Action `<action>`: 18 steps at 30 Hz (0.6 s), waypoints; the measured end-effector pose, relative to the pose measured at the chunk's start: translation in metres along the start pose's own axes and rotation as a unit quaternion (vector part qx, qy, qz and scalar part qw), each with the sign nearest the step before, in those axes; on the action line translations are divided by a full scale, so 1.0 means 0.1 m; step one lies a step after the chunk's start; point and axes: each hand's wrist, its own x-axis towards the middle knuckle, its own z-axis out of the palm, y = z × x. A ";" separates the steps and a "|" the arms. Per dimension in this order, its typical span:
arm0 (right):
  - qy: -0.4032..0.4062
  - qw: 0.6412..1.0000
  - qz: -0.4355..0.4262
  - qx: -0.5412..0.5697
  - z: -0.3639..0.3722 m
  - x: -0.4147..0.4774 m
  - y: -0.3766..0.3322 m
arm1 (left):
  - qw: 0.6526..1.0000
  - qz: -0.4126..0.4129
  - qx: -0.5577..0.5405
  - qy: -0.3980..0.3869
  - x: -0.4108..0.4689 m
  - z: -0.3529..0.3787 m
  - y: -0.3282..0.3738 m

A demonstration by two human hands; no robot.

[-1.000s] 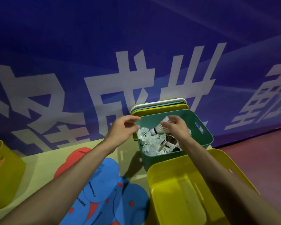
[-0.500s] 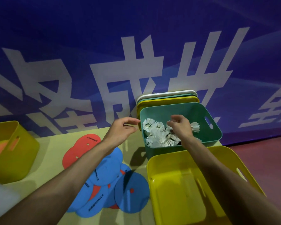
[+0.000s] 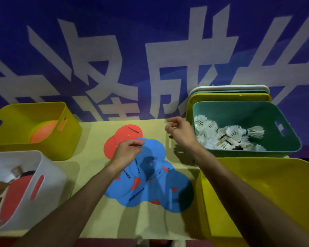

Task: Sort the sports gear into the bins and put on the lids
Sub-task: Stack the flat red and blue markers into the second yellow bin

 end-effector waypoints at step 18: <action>0.069 0.966 0.207 -0.136 1.29 -0.26 1.28 | 0.961 -0.236 0.021 0.143 0.10 -0.59 -1.91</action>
